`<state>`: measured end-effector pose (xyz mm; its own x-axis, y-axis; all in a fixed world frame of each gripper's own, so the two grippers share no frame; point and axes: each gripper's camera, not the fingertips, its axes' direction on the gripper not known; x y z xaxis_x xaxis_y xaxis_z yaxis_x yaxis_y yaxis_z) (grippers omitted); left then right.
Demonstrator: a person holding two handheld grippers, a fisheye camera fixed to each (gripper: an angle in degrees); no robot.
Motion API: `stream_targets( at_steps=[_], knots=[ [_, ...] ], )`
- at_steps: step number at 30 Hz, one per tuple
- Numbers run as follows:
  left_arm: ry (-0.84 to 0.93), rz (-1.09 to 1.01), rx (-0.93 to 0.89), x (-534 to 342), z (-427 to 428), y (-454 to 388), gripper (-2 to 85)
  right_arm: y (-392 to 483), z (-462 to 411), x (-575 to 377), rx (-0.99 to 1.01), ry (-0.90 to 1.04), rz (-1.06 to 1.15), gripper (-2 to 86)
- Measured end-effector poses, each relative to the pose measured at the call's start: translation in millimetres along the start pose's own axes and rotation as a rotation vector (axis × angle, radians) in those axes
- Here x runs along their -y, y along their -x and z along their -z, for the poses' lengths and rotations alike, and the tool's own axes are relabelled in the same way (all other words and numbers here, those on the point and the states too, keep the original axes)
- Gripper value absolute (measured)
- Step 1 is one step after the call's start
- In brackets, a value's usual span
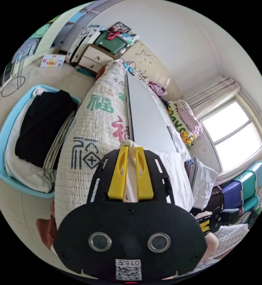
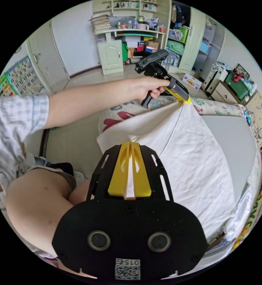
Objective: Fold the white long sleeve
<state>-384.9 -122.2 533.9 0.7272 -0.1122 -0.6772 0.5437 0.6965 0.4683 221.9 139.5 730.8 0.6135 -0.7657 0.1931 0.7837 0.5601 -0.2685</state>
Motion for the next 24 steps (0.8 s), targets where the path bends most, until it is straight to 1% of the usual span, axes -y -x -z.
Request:
stream_targets(
  at_steps=[3,6,8,10,14,16,18,21,23,24],
  knots=[
    [-0.020,-0.051,0.013,0,1,-10,3.6,-9,3,-3,0.095,-0.044,-0.027,-1.0],
    [0.013,-0.088,0.091,-3,-12,-14,3.6,-3,-5,0,0.102,-0.038,-0.003,-1.0],
    [0.066,-0.111,0.156,-7,-29,-17,3.6,0,-12,4,0.075,-0.014,-0.001,-1.0],
    [0.105,-0.126,0.203,-10,-47,-23,3.8,6,-33,10,0.038,0.075,0.029,-1.0],
    [0.134,-0.157,0.282,-13,-64,-39,4.0,12,-39,19,0.004,0.091,0.072,-1.0],
    [0.140,-0.189,0.344,-17,-74,-52,4.2,20,-47,25,-0.057,0.119,0.127,-0.8],
    [0.143,-0.216,0.395,-21,-81,-64,4.3,19,-48,29,-0.061,0.129,0.116,-0.5],
    [0.153,-0.250,0.471,-27,-90,-82,4.9,8,-40,26,-0.034,0.080,0.045,1.5],
    [0.154,-0.266,0.478,-31,-86,-89,5.5,-3,-23,16,-0.022,0.026,-0.014,4.0],
    [0.144,-0.265,0.467,-35,-78,-93,6.0,-13,-5,6,-0.014,-0.042,-0.071,4.6]
  ],
)
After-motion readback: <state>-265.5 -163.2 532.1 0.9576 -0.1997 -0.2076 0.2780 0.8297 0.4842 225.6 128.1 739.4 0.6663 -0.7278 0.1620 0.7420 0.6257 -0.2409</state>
